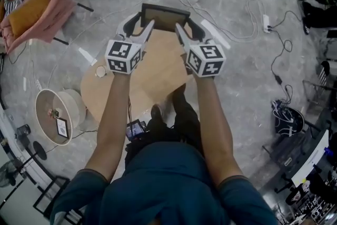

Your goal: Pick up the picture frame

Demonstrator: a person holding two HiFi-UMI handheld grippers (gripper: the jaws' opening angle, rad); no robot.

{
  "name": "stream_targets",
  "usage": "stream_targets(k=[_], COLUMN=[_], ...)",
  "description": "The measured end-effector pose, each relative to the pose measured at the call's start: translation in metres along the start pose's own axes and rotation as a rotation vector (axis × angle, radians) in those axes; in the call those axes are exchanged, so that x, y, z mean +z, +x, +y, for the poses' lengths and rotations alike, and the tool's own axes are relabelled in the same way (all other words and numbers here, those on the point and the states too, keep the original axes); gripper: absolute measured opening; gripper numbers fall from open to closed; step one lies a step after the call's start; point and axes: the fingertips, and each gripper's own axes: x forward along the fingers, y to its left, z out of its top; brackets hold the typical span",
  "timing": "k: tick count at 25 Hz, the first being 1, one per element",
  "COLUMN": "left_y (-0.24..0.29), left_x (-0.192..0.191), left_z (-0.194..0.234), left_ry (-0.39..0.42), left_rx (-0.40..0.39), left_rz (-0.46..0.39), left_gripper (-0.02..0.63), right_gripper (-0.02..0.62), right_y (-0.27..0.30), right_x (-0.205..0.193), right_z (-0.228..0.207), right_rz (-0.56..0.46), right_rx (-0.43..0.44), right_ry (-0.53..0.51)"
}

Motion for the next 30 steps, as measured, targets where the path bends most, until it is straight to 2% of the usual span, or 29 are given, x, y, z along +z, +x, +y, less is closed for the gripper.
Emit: stream_targets(k=[4, 8, 15, 21, 30], left_y=[-0.033, -0.066, -0.129, -0.176, -0.225], left_x=[0.058, 0.106, 0.173, 0.211, 0.241], left_z=[-0.004, -0.008, -0.025, -0.032, -0.046], left_ry=[0.071, 0.099, 0.13, 0.17, 0.209], left_rx=[0.005, 0.016, 0.046, 0.065, 0.08], left_rz=[-0.09, -0.172, -0.284, -0.357, -0.423], left_gripper=[0.176, 0.178, 0.187, 0.187, 0.19], right_gripper=[0.176, 0.176, 0.175, 0.164, 0.16], right_y=[-0.026, -0.052, -0.103, -0.128, -0.161], right_x=[0.055, 0.106, 0.166, 0.198, 0.226], right_z=[0.032, 0.065, 0.121, 0.159, 0.199], right_rz=[-0.097, -0.188, -0.262, -0.299, -0.354], right_rx=[0.008, 0.017, 0.034, 0.048, 0.063], right_ry=[-0.051, -0.111, -0.239, -0.304, -0.356])
